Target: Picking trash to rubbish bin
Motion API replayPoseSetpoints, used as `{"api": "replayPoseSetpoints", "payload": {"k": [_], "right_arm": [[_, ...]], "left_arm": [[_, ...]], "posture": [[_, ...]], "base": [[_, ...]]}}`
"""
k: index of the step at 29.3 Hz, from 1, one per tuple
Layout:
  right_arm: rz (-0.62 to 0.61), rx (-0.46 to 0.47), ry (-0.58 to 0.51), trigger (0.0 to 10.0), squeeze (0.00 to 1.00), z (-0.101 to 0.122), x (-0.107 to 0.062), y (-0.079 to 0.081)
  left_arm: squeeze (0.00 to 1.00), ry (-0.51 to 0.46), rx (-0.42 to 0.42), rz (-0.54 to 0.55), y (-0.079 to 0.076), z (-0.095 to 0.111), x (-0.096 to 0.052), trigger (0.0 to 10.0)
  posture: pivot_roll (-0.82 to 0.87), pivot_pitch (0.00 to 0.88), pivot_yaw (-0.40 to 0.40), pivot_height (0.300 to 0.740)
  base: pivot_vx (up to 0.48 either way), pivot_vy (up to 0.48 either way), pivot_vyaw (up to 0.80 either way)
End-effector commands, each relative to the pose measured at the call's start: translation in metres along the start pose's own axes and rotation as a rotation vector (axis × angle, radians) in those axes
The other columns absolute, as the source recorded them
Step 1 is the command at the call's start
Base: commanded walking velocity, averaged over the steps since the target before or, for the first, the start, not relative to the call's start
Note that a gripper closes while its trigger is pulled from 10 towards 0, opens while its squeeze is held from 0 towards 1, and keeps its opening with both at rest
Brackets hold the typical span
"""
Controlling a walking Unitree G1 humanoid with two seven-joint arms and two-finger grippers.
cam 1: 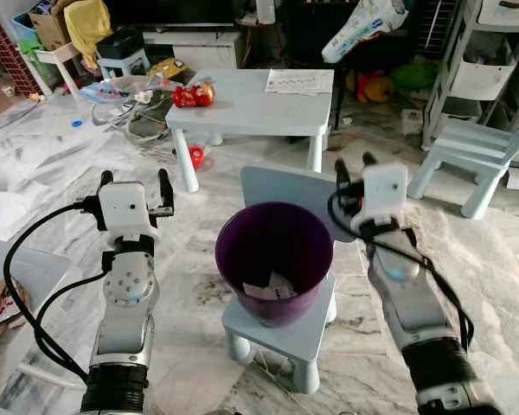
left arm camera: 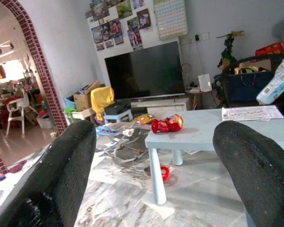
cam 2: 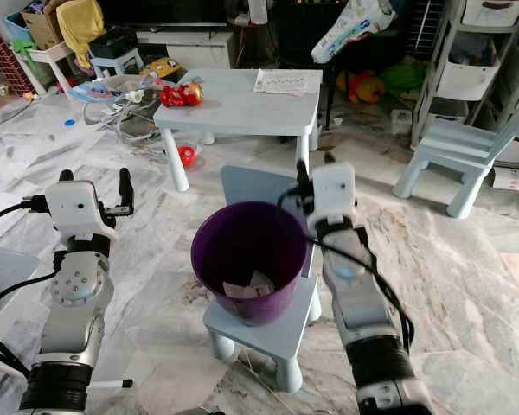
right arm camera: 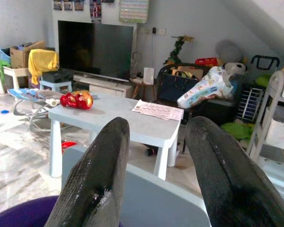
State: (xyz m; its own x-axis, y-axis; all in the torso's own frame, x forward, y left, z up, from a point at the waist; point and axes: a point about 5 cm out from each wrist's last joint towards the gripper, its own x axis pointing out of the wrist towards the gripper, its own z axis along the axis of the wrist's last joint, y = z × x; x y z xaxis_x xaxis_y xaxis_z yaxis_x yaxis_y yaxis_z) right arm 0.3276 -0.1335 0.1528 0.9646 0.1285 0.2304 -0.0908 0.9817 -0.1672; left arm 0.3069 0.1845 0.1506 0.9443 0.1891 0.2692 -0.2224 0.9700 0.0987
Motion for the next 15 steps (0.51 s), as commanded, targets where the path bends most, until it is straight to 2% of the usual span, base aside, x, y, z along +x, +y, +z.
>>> {"api": "replayPoseSetpoints", "payload": {"k": [1, 10, 15], "right_arm": [[0.012, 0.002, -0.057, 10.0, 0.00, 0.0141, 0.0042, 0.0020], [0.023, -0.062, -0.091, 10.0, 0.00, 0.0241, 0.0139, 0.0003], [0.027, -0.055, -0.086, 10.0, 0.00, 0.0234, 0.0135, -0.0005]], "left_arm": [[0.00, 0.003, 0.014, 0.007, 0.0021, 0.0000, -0.0008, 10.0], [0.00, -0.004, 0.009, -0.009, -0.0021, 0.0034, 0.0010, 10.0], [0.00, 0.001, 0.012, -0.001, -0.0010, 0.0026, 0.0012, 10.0]], "posture": [[-0.09, 0.025, 0.075, 0.740], [-0.08, 0.031, 0.069, 0.740], [-0.08, 0.033, 0.065, 0.740]], "base": [[0.000, 0.000, 0.46], [0.000, 0.000, 0.76], [0.000, 0.000, 0.80]]}}
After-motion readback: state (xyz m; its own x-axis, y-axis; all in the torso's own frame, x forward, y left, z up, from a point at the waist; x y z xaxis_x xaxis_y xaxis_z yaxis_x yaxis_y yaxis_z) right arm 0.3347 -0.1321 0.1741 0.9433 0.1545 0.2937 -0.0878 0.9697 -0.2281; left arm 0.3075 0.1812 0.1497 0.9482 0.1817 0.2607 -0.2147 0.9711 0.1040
